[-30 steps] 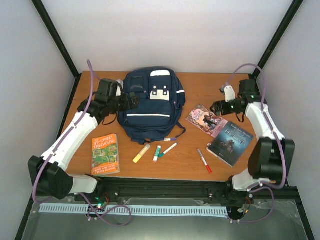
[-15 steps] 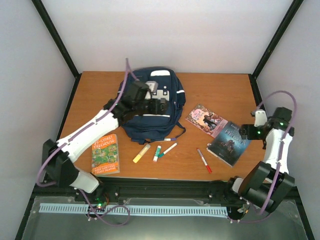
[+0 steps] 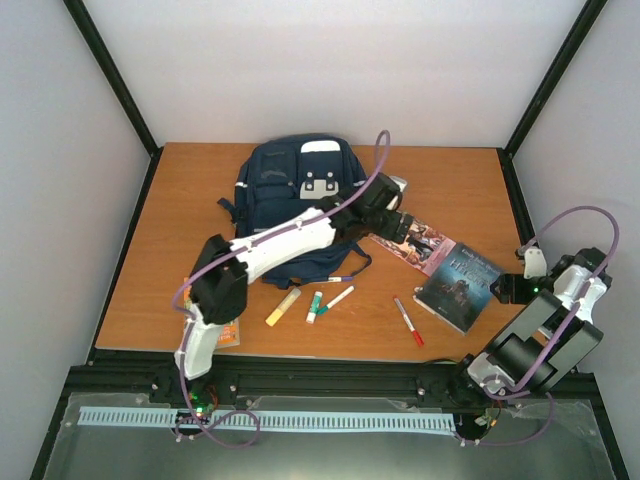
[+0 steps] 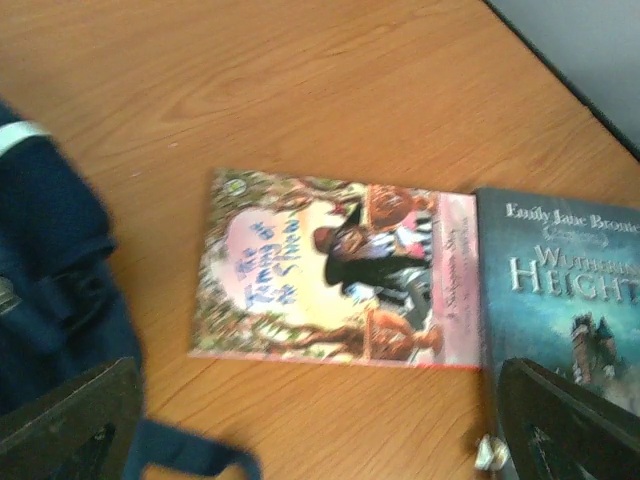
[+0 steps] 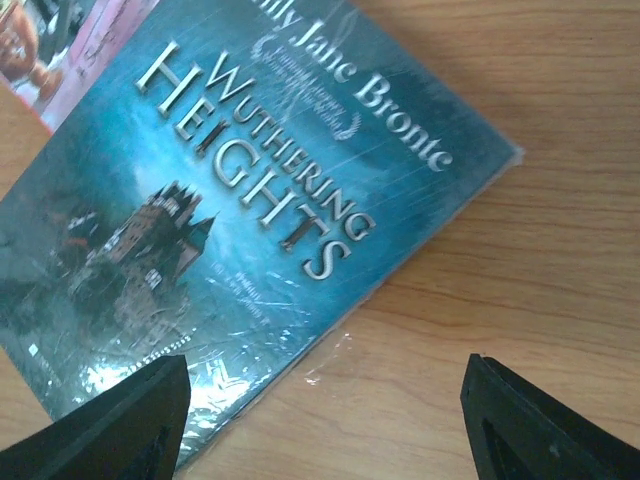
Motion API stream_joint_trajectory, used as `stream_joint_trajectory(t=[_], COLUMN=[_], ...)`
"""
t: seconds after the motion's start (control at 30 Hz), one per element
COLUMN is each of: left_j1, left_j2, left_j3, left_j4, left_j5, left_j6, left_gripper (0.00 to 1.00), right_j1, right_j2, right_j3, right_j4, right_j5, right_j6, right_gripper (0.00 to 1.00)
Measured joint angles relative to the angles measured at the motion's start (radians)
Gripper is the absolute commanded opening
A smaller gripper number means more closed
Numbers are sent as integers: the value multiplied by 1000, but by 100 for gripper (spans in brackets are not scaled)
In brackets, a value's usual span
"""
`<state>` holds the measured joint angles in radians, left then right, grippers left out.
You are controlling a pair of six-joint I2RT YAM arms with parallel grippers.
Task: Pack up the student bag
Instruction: Pick up the book from the center of the board.
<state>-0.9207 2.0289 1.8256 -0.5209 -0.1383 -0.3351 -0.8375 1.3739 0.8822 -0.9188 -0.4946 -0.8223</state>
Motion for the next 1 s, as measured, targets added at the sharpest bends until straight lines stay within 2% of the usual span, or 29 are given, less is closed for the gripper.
stream_joint_trajectory(t=[0.1,0.17,0.23,0.47,0.73,1.0], left_j1=[0,1,4,1,0,-9], left_j2=[138,234,293,409,433,441], left_j3=[154,264,303,334,269,228], left_j4=[-23,-30,-26,-47,-55,-18], left_j5=[100,192,288,489,561,620], left_j6=[-6,-22,-46,-175,-269,-341], left_gripper=[88,86,86,85,82,77], right_j1=[0,0,0,-1,-1,-2], right_j2=[3,5,11,89,124,185], right_j3=[-30,-41,-46,-55,-101,-104], right_j4=[-2,-2,0,41,104,152], right_j5=[-16,-21,-28,-29,-14,-32], right_j6=[-39,-59,-75,-91,-85,-63], right_gripper=[72,69,63,55,51,41])
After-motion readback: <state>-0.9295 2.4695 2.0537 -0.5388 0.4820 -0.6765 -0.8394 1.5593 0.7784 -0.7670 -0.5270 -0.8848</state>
